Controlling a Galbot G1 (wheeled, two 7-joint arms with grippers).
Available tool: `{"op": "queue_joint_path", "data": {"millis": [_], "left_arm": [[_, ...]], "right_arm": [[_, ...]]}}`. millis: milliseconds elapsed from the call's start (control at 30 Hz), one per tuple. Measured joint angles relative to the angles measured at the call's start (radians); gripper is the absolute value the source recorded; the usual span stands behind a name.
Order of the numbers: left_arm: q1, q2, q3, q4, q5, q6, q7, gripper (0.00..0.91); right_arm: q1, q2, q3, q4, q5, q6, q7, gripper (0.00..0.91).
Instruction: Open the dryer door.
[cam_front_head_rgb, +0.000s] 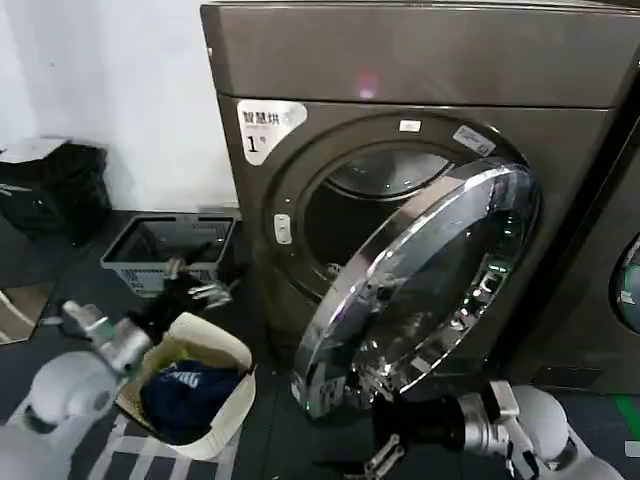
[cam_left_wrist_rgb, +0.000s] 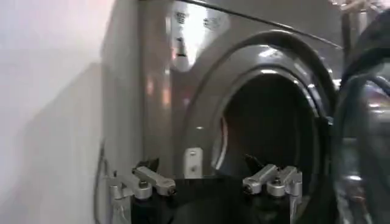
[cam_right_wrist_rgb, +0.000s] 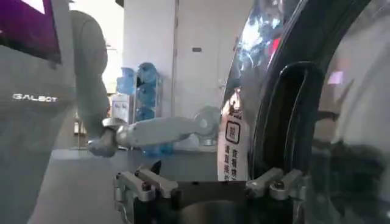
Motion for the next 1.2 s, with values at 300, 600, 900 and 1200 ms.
{"op": "queue_joint_path", "data": {"millis": [300,600,900,1200], "left_arm": [[-0.105,-0.01,0.184,0.017,0.02,-0.014,0.027,0.907],[-0.161,-0.014,0.302,0.019,0.03,-0.021,0.04,0.907],[-0.227,-0.038,0.394,0.029,0.029,-0.02,0.043,0.907],[-0.295,-0.064,0.481,0.04,0.027,-0.017,0.057,0.907]], "right_arm": [[-0.092,-0.01,0.085,0.028,-0.004,0.005,-0.003,0.907],[-0.152,0.01,0.193,0.013,0.0,0.035,0.018,0.907],[-0.212,0.051,0.324,-0.011,0.004,0.063,0.018,0.907],[-0.256,0.109,0.455,-0.049,-0.016,0.105,0.026,0.907]]}}
